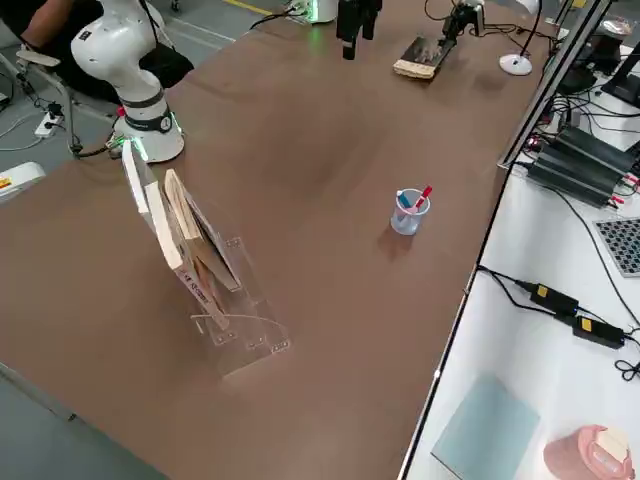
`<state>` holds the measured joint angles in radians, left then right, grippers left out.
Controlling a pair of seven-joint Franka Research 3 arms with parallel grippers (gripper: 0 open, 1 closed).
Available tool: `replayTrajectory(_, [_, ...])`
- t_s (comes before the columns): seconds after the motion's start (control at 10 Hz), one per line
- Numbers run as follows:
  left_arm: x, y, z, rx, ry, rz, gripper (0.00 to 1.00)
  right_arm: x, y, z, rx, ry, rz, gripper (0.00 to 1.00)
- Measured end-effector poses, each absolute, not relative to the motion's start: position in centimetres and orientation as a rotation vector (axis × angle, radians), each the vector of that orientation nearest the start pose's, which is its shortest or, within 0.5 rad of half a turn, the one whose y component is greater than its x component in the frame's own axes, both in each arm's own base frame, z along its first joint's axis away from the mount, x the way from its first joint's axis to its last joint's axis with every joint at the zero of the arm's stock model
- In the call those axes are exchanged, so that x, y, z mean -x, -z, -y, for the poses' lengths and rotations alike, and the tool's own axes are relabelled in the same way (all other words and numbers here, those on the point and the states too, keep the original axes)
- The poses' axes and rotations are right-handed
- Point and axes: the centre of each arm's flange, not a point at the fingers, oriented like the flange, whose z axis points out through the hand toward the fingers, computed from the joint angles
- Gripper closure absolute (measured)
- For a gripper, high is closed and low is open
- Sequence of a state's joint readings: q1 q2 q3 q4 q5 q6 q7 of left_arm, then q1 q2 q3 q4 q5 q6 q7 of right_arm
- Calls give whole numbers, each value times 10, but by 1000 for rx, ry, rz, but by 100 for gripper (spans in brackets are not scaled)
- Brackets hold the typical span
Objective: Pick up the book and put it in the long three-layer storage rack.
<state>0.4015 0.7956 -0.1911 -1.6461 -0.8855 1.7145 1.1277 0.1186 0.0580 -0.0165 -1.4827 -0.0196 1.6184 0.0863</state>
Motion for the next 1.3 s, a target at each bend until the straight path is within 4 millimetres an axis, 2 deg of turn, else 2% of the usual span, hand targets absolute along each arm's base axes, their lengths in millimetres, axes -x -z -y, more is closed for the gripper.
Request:
replayTrajectory(0.6, [-642, -209, -10, -1899, 79, 325, 96, -575, -638, -57, 3152, 125, 25, 0])
replayTrajectory(1.3, [-662, -284, 101, -1795, 213, 235, 96, -575, -638, -57, 3152, 125, 26, 0])
